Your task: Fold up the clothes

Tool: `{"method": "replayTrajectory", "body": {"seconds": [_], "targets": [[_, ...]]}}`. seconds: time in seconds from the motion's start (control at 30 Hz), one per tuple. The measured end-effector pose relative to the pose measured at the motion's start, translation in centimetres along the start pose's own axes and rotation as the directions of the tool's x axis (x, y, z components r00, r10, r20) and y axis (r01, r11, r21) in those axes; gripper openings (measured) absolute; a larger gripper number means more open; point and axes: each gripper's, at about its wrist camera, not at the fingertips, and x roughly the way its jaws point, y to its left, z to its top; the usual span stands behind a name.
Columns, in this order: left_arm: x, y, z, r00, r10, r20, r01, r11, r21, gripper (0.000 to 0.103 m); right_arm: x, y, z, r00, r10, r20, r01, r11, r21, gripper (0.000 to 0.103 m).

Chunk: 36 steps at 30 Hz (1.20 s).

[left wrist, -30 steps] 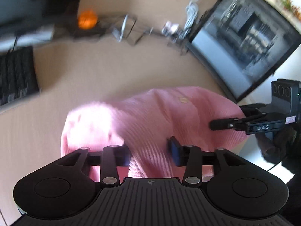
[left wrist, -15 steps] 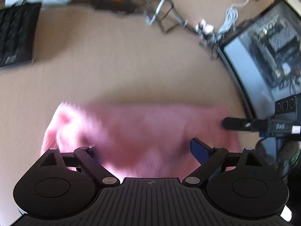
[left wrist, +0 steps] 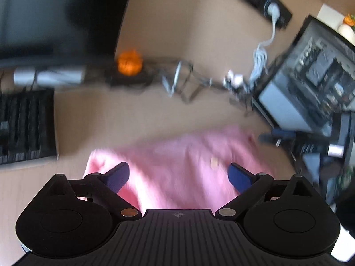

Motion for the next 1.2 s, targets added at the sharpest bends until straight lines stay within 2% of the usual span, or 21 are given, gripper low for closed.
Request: {"method": "replayTrajectory", "body": {"seconds": [0.07, 0.1, 0.2, 0.27, 0.4, 0.57, 0.7, 0.77, 0.83, 0.93, 1.0, 1.1, 1.17, 1.2], "targets": [[2.2, -0.9, 0.4, 0.997, 0.073, 0.012, -0.073, 0.997, -0.011, 0.101, 1.2, 0.5, -0.4, 0.999, -0.052, 0.004, 0.052, 0.998, -0.026, 0.103], [3.3, -1.4, 0.6, 0.994, 0.109, 0.018, -0.109, 0.994, -0.017, 0.101, 2.6, 1.1, -0.7, 0.996, -0.081, -0.023, 0.081, 0.996, -0.04, 0.103], [6.7, -1.7, -0.4, 0.979, 0.186, -0.085, -0.185, 0.983, 0.015, 0.101, 5.7, 2.1, -2.4, 0.98, -0.171, -0.101, 0.162, 0.982, -0.097, 0.103], [7.8, -1.7, -1.4, 0.966, 0.237, -0.103, -0.231, 0.971, 0.065, 0.101, 6.7, 2.2, -3.4, 0.975, -0.19, -0.112, 0.178, 0.978, -0.108, 0.103], [8.0, -1.5, -1.3, 0.964, 0.242, -0.111, -0.235, 0.969, 0.073, 0.102, 6.2, 1.7, -3.4, 0.977, -0.189, -0.1, 0.183, 0.981, -0.062, 0.103], [5.5, -2.5, -0.8, 0.96, 0.268, -0.082, -0.26, 0.961, 0.098, 0.102, 1.4, 2.5, -4.3, 0.983, -0.185, 0.004, 0.185, 0.983, -0.017, 0.103], [4.5, -3.5, -1.2, 0.958, 0.278, -0.068, -0.265, 0.952, 0.156, 0.102, 0.6, 2.6, -6.7, 0.976, -0.212, -0.055, 0.213, 0.977, 0.019, 0.103], [4.3, -3.6, -1.6, 0.951, 0.301, -0.067, -0.285, 0.942, 0.178, 0.102, 1.3, 2.5, -7.9, 0.972, -0.216, -0.094, 0.222, 0.974, 0.052, 0.103], [3.8, -3.5, -1.8, 0.949, 0.313, -0.048, -0.301, 0.938, 0.175, 0.102, 1.4, 2.6, -8.5, 0.971, -0.218, -0.103, 0.226, 0.971, 0.08, 0.103], [2.0, -3.1, -2.5, 0.964, 0.265, -0.021, -0.257, 0.949, 0.18, 0.102, 1.5, 3.0, -8.7, 0.967, -0.227, -0.119, 0.236, 0.969, 0.068, 0.103], [1.6, -3.0, -3.5, 0.969, 0.242, -0.051, -0.224, 0.947, 0.232, 0.102, 1.4, 3.3, -8.9, 0.966, -0.228, -0.121, 0.236, 0.97, 0.06, 0.103], [2.4, -3.2, -5.5, 0.947, 0.313, -0.074, -0.267, 0.893, 0.363, 0.103, 1.0, 3.5, -9.1, 0.966, -0.228, -0.119, 0.235, 0.971, 0.041, 0.103], [3.0, -2.8, -6.3, 0.924, 0.375, -0.07, -0.313, 0.852, 0.419, 0.103, 0.1, 3.9, -8.9, 0.967, -0.231, -0.106, 0.233, 0.972, 0.01, 0.103], [3.1, -2.5, -6.3, 0.925, 0.373, -0.072, -0.312, 0.854, 0.417, 0.103, -0.5, 4.1, -8.8, 0.968, -0.232, -0.097, 0.233, 0.973, -0.009, 0.103]]}}
